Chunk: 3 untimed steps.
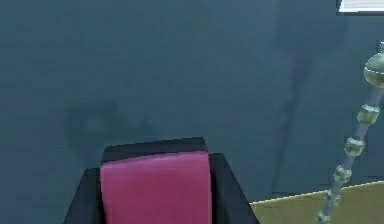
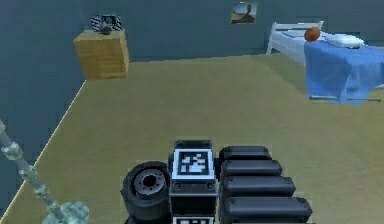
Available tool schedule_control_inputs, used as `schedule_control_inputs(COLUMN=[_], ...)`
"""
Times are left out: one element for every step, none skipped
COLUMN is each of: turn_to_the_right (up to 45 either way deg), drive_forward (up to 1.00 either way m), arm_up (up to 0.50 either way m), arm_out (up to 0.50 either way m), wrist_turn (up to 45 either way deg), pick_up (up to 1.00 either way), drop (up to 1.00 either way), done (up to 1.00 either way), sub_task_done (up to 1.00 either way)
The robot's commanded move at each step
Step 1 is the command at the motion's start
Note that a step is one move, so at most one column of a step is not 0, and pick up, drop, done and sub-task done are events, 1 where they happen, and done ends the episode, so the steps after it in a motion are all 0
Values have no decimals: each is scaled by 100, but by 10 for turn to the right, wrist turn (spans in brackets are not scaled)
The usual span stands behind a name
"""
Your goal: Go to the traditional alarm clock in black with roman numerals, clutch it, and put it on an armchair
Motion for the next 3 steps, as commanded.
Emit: schedule_control_inputs(turn_to_the_right=[-30, -60, 120], drive_forward=[0, 0, 0], arm_up=[0, 0, 0], arm_out=[0, 0, 0], wrist_turn=[0, 0, 0], pick_up=[0, 0, 0], drop=[0, 0, 0], done=[0, 0, 0], sub_task_done=[0, 0, 0])
